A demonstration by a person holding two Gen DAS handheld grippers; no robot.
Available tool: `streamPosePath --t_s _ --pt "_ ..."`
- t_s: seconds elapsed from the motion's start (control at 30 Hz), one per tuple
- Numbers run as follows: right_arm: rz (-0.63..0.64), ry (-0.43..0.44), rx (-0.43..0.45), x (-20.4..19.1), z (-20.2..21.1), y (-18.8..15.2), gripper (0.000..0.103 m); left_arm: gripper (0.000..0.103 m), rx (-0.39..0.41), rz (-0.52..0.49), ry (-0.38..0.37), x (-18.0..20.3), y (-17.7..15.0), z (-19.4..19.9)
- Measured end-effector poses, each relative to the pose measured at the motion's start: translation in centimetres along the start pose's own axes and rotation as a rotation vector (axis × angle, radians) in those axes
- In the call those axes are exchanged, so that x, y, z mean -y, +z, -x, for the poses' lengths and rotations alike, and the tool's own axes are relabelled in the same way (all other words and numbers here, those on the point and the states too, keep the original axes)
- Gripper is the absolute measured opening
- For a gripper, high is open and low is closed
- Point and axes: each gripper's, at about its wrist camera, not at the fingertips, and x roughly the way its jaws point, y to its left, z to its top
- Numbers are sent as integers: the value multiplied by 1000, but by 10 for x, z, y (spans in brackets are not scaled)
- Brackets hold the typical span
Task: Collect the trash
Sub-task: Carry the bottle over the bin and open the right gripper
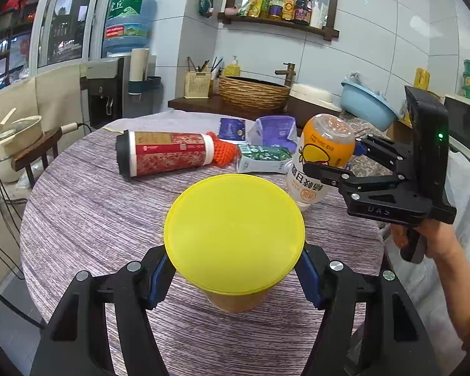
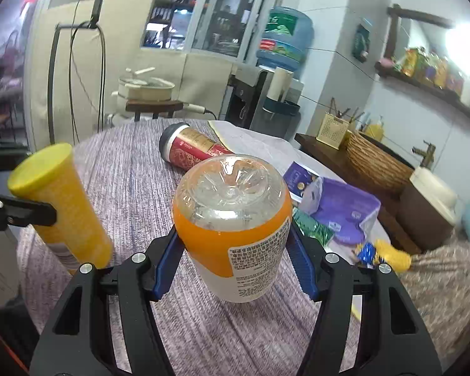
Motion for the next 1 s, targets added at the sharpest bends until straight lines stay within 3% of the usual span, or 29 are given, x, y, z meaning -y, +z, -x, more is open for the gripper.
streamPosePath --t_s 0.23,0.5,0.8,1.0 --pt "-103 -55 39 13 41 -27 63 66 9 -29 -52 31 4 -7" --pt "-208 -188 41 46 94 -73 63 66 11 -61 -165 81 12 -24" --pt "-352 -362 -35 88 133 -139 63 66 -13 -126 -320 149 15 -50" --pt "-451 -409 -162 112 112 -200 63 66 -60 -171 -415 194 5 -74"
